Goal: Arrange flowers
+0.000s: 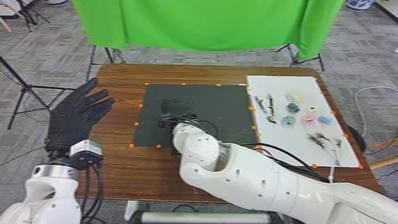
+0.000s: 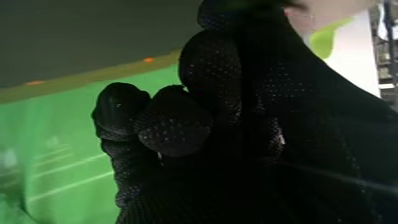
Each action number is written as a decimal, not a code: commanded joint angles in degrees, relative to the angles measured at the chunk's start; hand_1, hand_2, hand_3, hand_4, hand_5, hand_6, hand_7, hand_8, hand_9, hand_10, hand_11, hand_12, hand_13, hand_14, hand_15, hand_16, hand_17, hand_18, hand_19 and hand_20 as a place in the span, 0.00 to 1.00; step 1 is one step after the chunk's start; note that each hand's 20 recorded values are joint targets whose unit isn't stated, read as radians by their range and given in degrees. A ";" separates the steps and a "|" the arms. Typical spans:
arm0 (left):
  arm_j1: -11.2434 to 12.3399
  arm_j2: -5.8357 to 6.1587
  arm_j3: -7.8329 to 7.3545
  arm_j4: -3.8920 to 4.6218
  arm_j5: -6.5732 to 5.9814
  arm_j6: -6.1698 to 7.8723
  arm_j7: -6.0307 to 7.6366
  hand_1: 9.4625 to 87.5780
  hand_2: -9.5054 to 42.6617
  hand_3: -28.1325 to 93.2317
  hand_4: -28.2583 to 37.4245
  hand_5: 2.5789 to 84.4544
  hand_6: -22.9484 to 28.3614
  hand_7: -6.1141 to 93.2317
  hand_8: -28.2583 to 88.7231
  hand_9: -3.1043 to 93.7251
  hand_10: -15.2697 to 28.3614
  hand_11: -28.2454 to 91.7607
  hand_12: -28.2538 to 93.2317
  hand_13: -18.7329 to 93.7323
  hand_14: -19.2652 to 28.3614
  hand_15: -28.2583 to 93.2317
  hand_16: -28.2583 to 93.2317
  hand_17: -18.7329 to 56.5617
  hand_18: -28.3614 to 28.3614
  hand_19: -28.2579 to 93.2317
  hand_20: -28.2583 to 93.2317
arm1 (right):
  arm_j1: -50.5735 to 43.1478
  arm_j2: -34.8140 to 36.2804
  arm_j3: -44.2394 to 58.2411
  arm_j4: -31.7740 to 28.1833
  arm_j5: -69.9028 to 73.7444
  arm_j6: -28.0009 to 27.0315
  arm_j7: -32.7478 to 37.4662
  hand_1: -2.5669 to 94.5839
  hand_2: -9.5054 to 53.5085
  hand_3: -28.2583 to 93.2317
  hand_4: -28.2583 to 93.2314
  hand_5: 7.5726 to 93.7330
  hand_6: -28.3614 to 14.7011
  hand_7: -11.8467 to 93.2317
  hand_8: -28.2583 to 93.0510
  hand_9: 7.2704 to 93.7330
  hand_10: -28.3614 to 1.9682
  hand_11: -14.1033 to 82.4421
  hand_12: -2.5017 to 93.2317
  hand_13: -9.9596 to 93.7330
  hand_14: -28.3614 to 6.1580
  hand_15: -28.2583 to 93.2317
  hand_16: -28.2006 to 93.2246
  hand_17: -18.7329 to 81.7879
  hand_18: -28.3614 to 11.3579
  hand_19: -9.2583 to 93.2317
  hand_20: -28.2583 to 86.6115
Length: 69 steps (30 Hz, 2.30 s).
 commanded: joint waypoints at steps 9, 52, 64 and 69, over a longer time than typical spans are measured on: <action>-1.23 0.57 0.29 0.62 0.49 -1.27 -0.89 0.19 0.30 0.90 0.13 0.43 0.63 0.20 0.16 0.41 0.82 0.46 0.31 0.41 0.97 0.64 0.15 0.14 0.93 0.73 0.18 | 1.43 -1.75 0.35 0.70 3.46 -0.12 0.87 0.53 0.00 0.91 0.00 0.93 0.60 0.36 0.32 0.89 0.52 0.71 0.32 0.87 0.54 0.91 0.38 0.57 0.04 1.00 0.68; 11.84 -2.46 -6.10 -3.40 0.24 1.53 0.93 0.19 0.29 0.90 0.13 0.43 0.63 0.20 0.16 0.41 0.81 0.46 0.31 0.40 0.97 0.64 0.15 0.14 0.93 0.73 0.18 | -15.62 3.76 16.21 -11.29 -9.46 -25.50 -10.42 0.17 0.33 0.97 0.06 0.68 0.46 0.26 0.13 0.60 0.15 0.73 0.25 0.65 0.30 0.95 0.33 0.42 0.04 0.99 0.60; 11.61 -2.29 -6.19 -3.31 0.27 1.49 0.75 0.19 0.29 0.90 0.13 0.43 0.63 0.20 0.16 0.41 0.81 0.46 0.31 0.41 0.97 0.64 0.15 0.14 0.93 0.73 0.18 | -19.83 -0.15 19.43 -11.68 -13.81 -30.34 -15.06 0.17 0.33 0.98 0.06 0.66 0.48 0.25 0.13 0.59 0.14 0.73 0.24 0.65 0.29 0.95 0.33 0.42 0.05 0.99 0.60; 11.54 -2.13 -6.11 -3.25 0.17 1.47 0.86 0.19 0.29 0.90 0.13 0.43 0.63 0.20 0.16 0.41 0.82 0.46 0.31 0.40 0.97 0.64 0.15 0.14 0.93 0.73 0.18 | -21.78 -1.73 21.03 -12.11 -16.69 -32.09 -17.39 0.17 0.33 0.98 0.06 0.66 0.48 0.25 0.13 0.59 0.14 0.73 0.24 0.64 0.29 0.95 0.32 0.42 0.04 0.99 0.61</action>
